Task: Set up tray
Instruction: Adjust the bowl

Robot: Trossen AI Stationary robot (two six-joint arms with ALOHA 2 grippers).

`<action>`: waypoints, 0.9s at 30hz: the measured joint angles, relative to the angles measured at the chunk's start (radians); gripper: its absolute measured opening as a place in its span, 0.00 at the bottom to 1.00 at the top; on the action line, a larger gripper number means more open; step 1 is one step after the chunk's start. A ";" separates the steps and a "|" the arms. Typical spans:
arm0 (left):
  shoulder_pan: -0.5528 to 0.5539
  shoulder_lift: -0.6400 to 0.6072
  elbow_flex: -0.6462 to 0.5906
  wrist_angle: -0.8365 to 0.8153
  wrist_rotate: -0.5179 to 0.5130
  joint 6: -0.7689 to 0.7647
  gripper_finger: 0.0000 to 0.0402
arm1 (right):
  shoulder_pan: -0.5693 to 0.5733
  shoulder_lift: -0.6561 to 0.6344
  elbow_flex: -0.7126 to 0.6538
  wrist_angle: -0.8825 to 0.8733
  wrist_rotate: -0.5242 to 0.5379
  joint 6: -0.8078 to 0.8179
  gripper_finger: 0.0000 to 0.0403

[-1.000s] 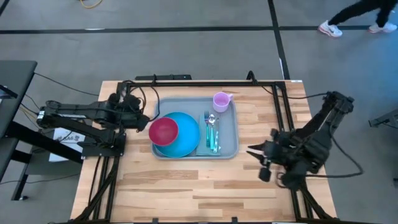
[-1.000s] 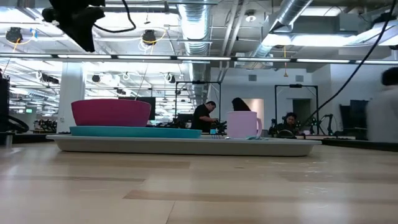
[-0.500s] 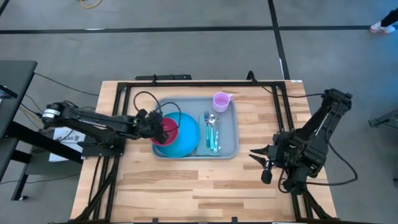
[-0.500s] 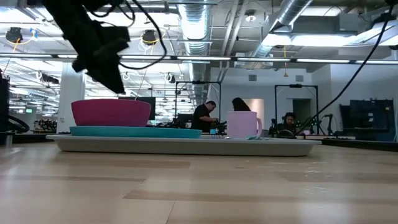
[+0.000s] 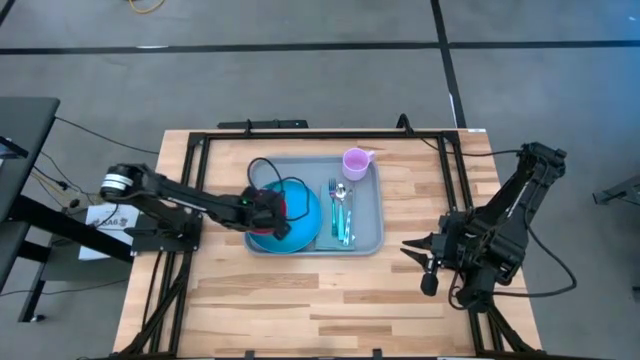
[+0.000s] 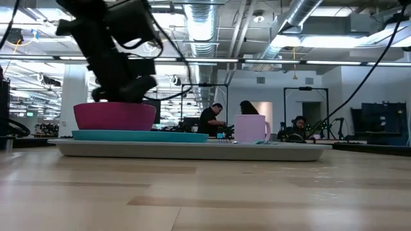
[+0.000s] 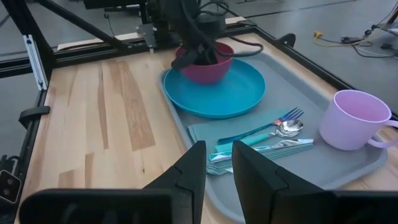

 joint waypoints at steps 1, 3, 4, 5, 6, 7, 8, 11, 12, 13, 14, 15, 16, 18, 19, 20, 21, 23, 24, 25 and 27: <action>0.000 0.015 0.009 0.023 0.011 0.012 0.19 | 0.000 0.000 0.000 0.000 0.000 0.000 0.18; 0.000 0.041 0.034 0.055 0.029 0.035 0.19 | 0.000 0.000 0.000 0.003 0.000 0.000 0.18; 0.000 0.053 0.046 0.060 0.031 0.044 0.19 | 0.000 0.000 0.000 0.002 0.000 0.000 0.18; 0.000 0.064 0.057 0.065 0.034 0.053 0.19 | 0.000 0.000 0.000 0.003 0.000 0.000 0.18; 0.000 0.075 0.069 0.074 0.041 0.063 0.19 | 0.000 0.000 0.000 0.003 0.000 0.000 0.18; 0.000 0.085 0.081 0.082 0.047 0.071 0.19 | 0.000 0.000 0.000 0.002 0.000 0.000 0.18; 0.000 0.094 0.095 0.089 0.049 0.077 0.19 | 0.000 0.000 0.000 0.003 0.000 0.000 0.18; 0.000 0.118 0.129 0.101 0.066 0.090 0.19 | 0.000 0.001 0.000 0.003 -0.001 0.000 0.18; 0.000 0.124 0.140 0.099 0.067 0.095 0.19 | 0.000 0.001 0.000 0.003 -0.001 0.000 0.18; 0.000 0.125 0.148 0.100 0.067 0.102 0.19 | 0.000 0.001 0.000 0.003 -0.001 0.000 0.18; 0.000 0.125 0.154 0.103 0.065 0.109 0.19 | 0.000 0.001 0.000 0.003 -0.001 0.000 0.18; 0.003 0.124 0.159 0.111 0.065 0.116 0.19 | 0.000 0.001 0.000 0.003 -0.001 0.000 0.18; 0.006 0.124 0.160 0.122 0.065 0.123 0.19 | 0.000 0.001 0.000 0.003 -0.001 0.000 0.18; 0.017 0.124 0.168 0.125 0.065 0.137 0.19 | 0.000 0.001 0.000 0.003 -0.001 0.000 0.18; 0.023 0.124 0.173 0.126 0.066 0.143 0.19 | 0.000 0.001 0.000 0.003 -0.001 0.000 0.18; 0.029 0.124 0.175 0.131 0.069 0.146 0.19 | 0.000 0.001 0.000 0.003 -0.001 0.000 0.18; 0.036 0.124 0.176 0.136 0.074 0.148 0.19 | 0.000 0.001 0.000 0.003 -0.001 0.000 0.18; 0.044 0.124 0.176 0.132 0.079 0.148 0.19 | 0.000 0.001 0.000 0.003 -0.001 0.000 0.18; 0.047 0.124 0.176 0.133 0.079 0.150 0.19 | 0.000 0.001 0.000 0.003 -0.001 0.000 0.18; 0.052 0.124 0.176 0.134 0.079 0.157 0.19 | 0.000 0.001 0.000 0.003 -0.001 0.000 0.18; 0.061 0.124 0.176 0.139 0.088 0.161 0.19 | 0.000 0.001 0.000 0.003 -0.002 0.000 0.18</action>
